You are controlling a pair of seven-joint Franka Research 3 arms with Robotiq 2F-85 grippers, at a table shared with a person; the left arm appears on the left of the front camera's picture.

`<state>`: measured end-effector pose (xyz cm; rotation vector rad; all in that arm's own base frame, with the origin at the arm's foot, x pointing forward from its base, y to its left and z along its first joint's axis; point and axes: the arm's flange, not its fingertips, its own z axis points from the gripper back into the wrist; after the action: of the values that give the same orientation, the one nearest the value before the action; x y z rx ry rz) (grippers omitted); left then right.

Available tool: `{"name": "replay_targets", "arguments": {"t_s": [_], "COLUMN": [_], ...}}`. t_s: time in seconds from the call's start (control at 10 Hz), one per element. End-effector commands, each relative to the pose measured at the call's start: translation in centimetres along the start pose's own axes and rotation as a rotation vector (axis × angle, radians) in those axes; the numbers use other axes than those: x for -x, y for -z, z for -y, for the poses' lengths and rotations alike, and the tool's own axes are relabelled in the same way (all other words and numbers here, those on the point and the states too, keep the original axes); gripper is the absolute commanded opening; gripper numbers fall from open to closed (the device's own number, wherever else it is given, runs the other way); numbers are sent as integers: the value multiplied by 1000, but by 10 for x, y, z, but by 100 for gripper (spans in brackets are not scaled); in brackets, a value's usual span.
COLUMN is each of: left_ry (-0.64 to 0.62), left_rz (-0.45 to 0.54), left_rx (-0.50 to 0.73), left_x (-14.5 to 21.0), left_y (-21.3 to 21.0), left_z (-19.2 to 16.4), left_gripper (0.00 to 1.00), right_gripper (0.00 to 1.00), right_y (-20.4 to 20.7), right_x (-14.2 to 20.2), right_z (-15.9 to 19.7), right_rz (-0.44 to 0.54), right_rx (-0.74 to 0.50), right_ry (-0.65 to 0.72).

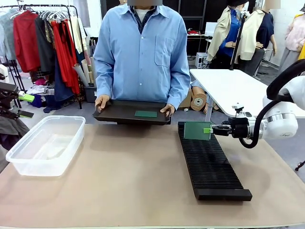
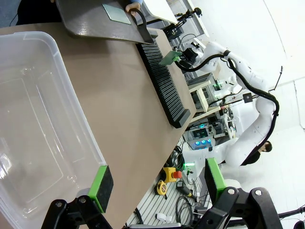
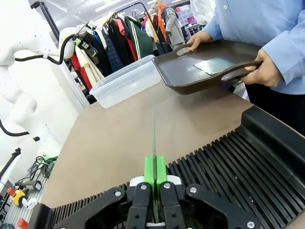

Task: Sort PCBs into racks and boxes based on the side picked up.
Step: If the short side of the Blank PCB is picked up, insert it into the PCB Rack ; if the long side is picked up, place it in the Organizing box.

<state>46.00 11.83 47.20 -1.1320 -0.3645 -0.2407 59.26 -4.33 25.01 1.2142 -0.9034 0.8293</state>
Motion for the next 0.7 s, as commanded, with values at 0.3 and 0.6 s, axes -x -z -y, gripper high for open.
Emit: {"name": "replay_targets", "arguments": {"t_s": [0.3,0.6], "left_ry": [3,3], "left_rz": [-2,-2], "left_rx": [-6,-6], "left_x": [1,1], "left_y": [0,0], "left_z": [1,1], "left_gripper": [100,100], "right_gripper": [0,0], "right_y": [-3,-10], "right_x": [5,6], "right_z": [23,34], "right_rz": [3,-46], "right_rx": [-23,-56], "right_ry": [-29,-42]}}
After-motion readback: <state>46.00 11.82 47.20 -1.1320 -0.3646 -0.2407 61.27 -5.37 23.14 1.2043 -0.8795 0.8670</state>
